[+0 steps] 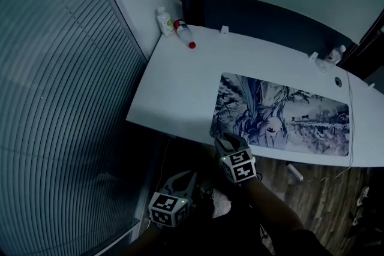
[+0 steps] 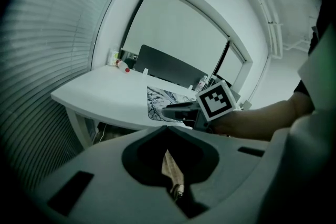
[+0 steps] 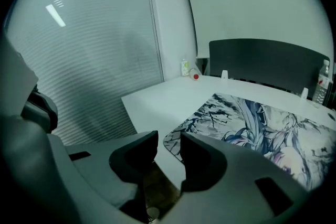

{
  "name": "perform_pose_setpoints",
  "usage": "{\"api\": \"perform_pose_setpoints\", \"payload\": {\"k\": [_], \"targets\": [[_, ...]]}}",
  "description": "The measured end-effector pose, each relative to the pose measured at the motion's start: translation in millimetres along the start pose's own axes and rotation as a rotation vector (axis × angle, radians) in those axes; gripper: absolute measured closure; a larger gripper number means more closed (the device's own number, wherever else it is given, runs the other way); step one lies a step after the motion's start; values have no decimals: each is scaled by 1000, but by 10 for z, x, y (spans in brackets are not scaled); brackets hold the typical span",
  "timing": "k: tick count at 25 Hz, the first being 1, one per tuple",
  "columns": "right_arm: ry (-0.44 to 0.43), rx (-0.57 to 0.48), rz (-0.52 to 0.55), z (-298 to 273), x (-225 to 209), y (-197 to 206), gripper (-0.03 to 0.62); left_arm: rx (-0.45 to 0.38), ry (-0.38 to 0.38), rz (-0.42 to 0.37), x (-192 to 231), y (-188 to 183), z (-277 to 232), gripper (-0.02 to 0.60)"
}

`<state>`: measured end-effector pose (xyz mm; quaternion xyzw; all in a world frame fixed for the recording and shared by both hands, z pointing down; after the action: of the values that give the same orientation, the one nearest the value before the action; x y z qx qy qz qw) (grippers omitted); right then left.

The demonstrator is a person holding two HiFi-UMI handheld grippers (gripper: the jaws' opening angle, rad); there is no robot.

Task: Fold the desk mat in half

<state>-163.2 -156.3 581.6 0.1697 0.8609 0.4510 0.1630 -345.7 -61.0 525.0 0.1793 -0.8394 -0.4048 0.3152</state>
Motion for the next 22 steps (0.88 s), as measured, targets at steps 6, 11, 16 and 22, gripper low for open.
{"api": "perform_pose_setpoints", "payload": {"k": [6, 11, 16, 22], "targets": [[-16, 70, 82, -276, -17, 68, 467, 13, -2, 20, 33, 41, -73, 575], [-35, 109, 114, -404, 3, 113, 467, 11, -12, 33, 60, 25, -98, 575], [-35, 138, 146, -504, 8, 135, 467, 12, -19, 48, 78, 38, -85, 575], [-13, 171, 231, -540, 49, 128, 468, 14, -27, 55, 120, 54, -68, 575]]}}
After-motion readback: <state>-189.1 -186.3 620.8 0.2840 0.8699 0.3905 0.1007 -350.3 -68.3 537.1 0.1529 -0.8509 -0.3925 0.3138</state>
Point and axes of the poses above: the fingertips, and each gripper's own axes: z backward along the fingers, x to its left, y out of its underside, the point moved 8 cm from there along z, backward along the fingers, and after that the axes turned 4 degrees about -x, right-handed, at the moved point
